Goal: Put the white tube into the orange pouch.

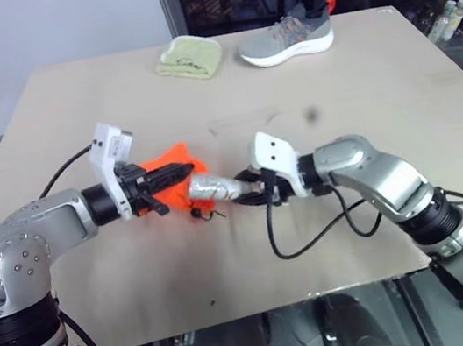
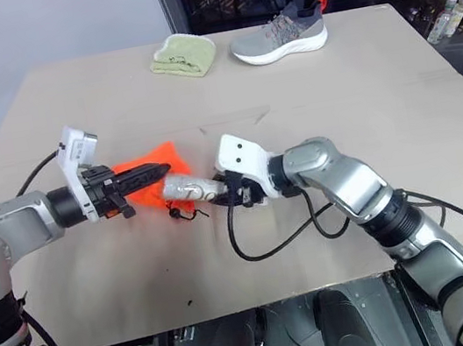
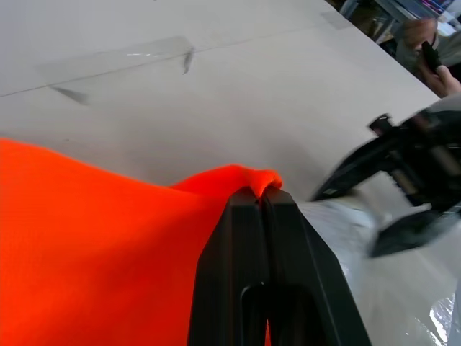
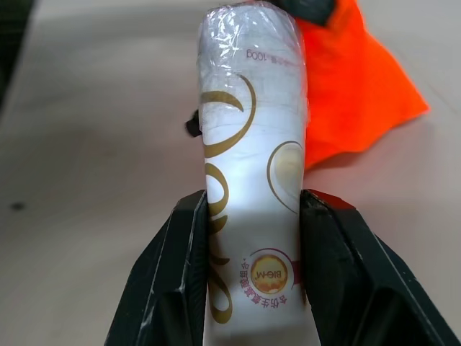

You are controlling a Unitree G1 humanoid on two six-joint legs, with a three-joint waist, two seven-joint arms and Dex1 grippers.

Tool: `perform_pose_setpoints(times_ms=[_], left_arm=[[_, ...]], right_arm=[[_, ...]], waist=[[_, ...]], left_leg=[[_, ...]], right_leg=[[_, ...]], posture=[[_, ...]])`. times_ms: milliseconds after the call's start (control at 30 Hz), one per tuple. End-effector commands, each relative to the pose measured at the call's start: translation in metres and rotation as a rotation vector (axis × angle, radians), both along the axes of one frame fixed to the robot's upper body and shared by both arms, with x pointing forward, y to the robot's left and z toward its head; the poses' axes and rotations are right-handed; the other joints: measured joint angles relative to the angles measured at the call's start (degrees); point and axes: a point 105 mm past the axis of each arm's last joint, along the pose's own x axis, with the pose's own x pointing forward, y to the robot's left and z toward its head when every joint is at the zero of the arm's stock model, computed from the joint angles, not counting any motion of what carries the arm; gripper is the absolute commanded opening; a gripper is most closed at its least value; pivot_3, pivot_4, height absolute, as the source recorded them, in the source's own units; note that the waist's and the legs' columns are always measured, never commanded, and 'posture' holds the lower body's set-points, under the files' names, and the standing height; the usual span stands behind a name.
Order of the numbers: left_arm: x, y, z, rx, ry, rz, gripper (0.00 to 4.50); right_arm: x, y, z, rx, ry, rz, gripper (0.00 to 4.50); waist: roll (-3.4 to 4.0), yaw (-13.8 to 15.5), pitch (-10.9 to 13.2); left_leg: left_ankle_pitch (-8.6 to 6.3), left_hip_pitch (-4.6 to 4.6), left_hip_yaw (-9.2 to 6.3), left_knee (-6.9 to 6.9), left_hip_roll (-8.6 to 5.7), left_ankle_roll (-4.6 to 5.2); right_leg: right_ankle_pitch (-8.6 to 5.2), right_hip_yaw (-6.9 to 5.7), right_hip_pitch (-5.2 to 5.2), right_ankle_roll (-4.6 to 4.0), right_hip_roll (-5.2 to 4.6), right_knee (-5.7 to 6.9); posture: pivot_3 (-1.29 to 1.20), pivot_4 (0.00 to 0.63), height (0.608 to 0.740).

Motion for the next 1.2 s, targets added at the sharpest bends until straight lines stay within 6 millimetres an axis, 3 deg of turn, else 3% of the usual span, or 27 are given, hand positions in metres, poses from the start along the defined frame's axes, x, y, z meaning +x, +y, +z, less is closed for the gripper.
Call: perform_pose_setpoints(times_ms=[33, 267, 667, 933, 1067, 1200], left_arm=[[-0.002, 0.001, 0.010, 0.002, -0.045, 0.000, 0.00], [-0.015, -0.011, 0.020, -0.082, -0.023, -0.115, 0.00], [-0.029, -0.005, 0.000, -0.042, 0.068, -0.122, 0.00], [-0.004, -0.034, 0.006, -0.056, -0.045, -0.074, 0.00], [-0.004, -0.047, 0.007, -0.072, -0.057, -0.089, 0.00], [0.000, -0.048, 0.004, -0.080, -0.061, -0.042, 0.00]], right_arm=[[-0.006, -0.001, 0.024, 0.046, -0.054, 0.060, 1.87], [0.007, 0.013, 0.012, 0.029, -0.051, 0.023, 1.87], [0.035, 0.011, 0.002, 0.013, -0.045, -0.127, 1.87], [0.029, 0.036, 0.006, -0.030, -0.064, -0.102, 1.87], [0.022, 0.039, 0.004, -0.056, -0.055, -0.059, 1.87], [0.020, 0.041, 0.001, -0.080, -0.064, -0.028, 1.87]], waist=[[0.00, -0.1, 0.0], [0.00, -0.2, 0.0], [0.05, -0.1, 0.0], [0.06, 0.0, 0.0], [0.05, 0.0, 0.0], [0.06, -0.1, 0.0]], left_leg=[[0.01, 0.01, 0.00, 0.00, 0.00, -0.01], [0.05, 0.01, 0.00, 0.00, 0.01, -0.08], [0.10, 0.01, -0.01, -0.05, -0.02, -0.17], [0.13, 0.01, -0.06, -0.06, -0.14, -0.23], [0.22, 0.00, -0.13, -0.10, -0.28, -0.37], [0.22, -0.01, -0.14, -0.15, -0.31, -0.38]], right_leg=[[0.00, 0.00, 0.00, 0.00, 0.01, 0.00], [0.00, 0.00, -0.01, 0.00, 0.02, 0.01], [0.00, 0.01, -0.02, -0.01, 0.01, 0.01], [0.01, -0.01, -0.01, -0.02, 0.01, 0.02], [0.01, -0.02, -0.02, -0.01, -0.01, 0.02], [0.01, -0.01, -0.05, -0.02, -0.03, 0.02]], posture=[[0.00, 0.150, 0.740], [0.00, 0.150, 0.740], [0.00, 0.150, 0.740], [0.00, 0.150, 0.740], [0.00, 0.150, 0.740], [0.00, 0.150, 0.740]])
